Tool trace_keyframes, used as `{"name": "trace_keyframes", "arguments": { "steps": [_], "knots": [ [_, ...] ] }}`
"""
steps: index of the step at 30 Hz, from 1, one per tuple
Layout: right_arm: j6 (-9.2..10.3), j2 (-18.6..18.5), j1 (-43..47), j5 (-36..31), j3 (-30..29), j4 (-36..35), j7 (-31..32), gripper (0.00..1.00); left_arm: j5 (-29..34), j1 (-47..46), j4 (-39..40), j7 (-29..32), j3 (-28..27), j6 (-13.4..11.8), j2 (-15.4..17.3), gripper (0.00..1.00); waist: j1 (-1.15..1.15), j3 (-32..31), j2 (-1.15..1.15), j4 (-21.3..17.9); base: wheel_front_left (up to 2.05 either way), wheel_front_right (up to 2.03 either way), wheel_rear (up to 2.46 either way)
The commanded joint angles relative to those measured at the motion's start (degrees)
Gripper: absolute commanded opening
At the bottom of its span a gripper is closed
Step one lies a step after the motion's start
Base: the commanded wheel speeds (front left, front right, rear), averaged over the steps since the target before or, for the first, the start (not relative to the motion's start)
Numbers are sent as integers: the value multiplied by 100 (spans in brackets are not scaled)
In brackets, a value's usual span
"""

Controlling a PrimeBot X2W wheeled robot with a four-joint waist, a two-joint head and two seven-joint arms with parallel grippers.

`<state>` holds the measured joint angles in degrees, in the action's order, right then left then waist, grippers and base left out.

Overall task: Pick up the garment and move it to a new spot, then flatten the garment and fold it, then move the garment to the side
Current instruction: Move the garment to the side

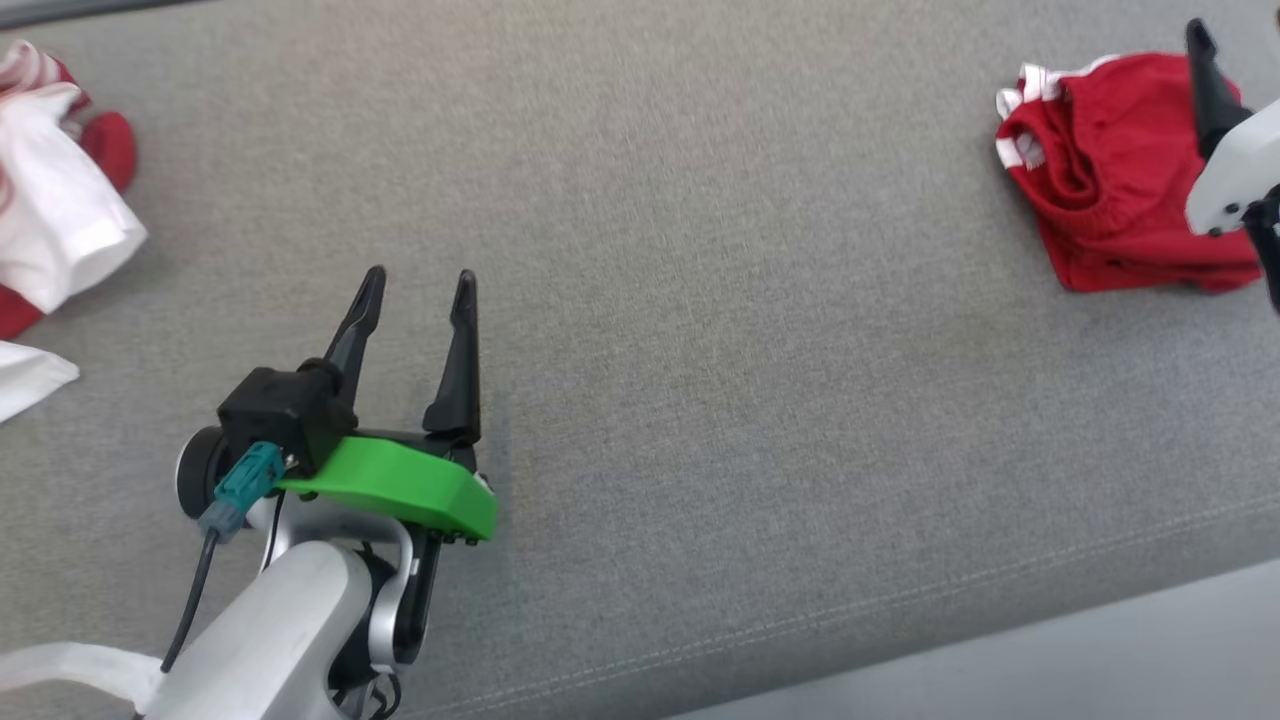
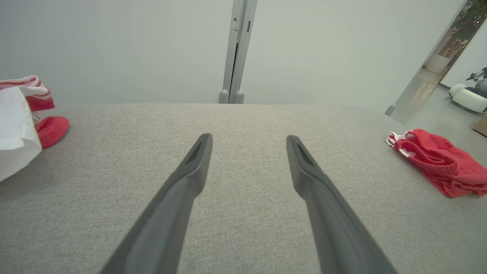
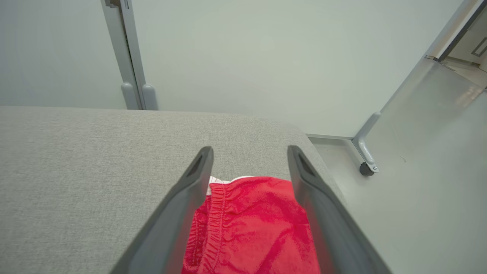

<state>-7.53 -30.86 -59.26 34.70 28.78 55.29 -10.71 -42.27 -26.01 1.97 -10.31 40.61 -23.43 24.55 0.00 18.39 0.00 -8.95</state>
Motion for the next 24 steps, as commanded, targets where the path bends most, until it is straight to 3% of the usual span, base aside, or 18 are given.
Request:
{"name": "trace_keyframes", "arguments": {
  "steps": [1, 13, 24],
  "knots": [
    [8, 24, 195, 64, 82, -141, -20, 100, -56, 140, -136, -104, -69, 58, 34, 100, 0, -674, 0, 305, 0, 0, 0],
    [8, 377, 1300, 279, 57, -1040, -95, 100, -476, 803, -750, -389, -530, 423, 307, 100, 0, -1592, 0, 787, 0, 0, 0],
    [8, 863, 2393, -211, -546, -1827, -116, 100, -651, 1570, -788, -459, -922, 323, 545, 100, 0, -1920, 0, 934, 0, 0, 0]
  ]
}}
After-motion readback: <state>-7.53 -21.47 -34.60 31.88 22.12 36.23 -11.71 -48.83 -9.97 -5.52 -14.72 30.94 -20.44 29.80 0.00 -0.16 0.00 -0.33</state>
